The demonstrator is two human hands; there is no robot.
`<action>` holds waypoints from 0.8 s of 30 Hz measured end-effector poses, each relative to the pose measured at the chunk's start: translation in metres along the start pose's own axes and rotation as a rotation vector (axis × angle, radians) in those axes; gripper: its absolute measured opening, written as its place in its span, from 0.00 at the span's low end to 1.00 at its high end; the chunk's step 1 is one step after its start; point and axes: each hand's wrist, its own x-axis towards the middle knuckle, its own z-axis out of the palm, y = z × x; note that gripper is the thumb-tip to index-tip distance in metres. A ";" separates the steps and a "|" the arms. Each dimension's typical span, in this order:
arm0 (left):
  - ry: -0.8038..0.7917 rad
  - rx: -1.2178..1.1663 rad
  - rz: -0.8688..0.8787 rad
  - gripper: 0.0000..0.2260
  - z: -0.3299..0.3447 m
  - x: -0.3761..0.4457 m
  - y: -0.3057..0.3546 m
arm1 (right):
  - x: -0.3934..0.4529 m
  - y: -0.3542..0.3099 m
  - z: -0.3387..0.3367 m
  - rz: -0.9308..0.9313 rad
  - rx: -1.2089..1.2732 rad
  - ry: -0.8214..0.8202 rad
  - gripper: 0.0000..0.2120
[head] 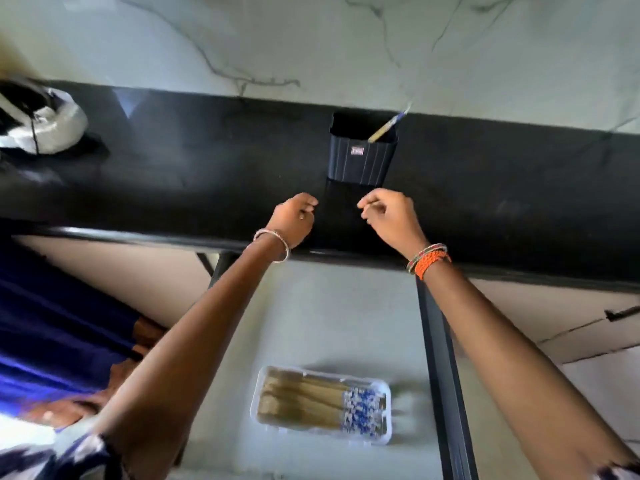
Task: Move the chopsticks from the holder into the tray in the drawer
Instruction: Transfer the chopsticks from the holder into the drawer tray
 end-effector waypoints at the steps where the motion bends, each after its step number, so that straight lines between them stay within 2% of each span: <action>1: -0.002 -0.001 0.050 0.16 -0.003 0.017 0.012 | 0.020 0.001 -0.008 0.021 -0.011 0.077 0.08; 4: 0.001 0.067 0.172 0.17 -0.010 0.068 0.037 | 0.080 0.011 -0.026 0.125 0.034 0.275 0.07; 7: -0.010 0.148 0.270 0.20 -0.009 0.119 0.047 | 0.135 0.029 -0.035 0.249 0.097 0.382 0.17; 10: -0.076 0.267 0.328 0.22 -0.002 0.158 0.047 | 0.180 0.046 -0.037 0.337 0.103 0.358 0.26; 13: -0.165 0.399 0.351 0.19 0.009 0.181 0.040 | 0.214 0.056 -0.033 0.356 0.115 0.298 0.32; 17: -0.084 0.400 0.393 0.18 0.019 0.189 0.026 | 0.245 0.058 -0.029 0.321 0.201 0.309 0.27; 20: -0.061 0.448 0.423 0.23 0.021 0.187 0.024 | 0.255 0.054 -0.032 0.247 0.103 0.346 0.12; 24: -0.131 0.521 0.366 0.25 0.019 0.182 0.034 | 0.251 0.043 -0.041 0.148 -0.085 0.444 0.20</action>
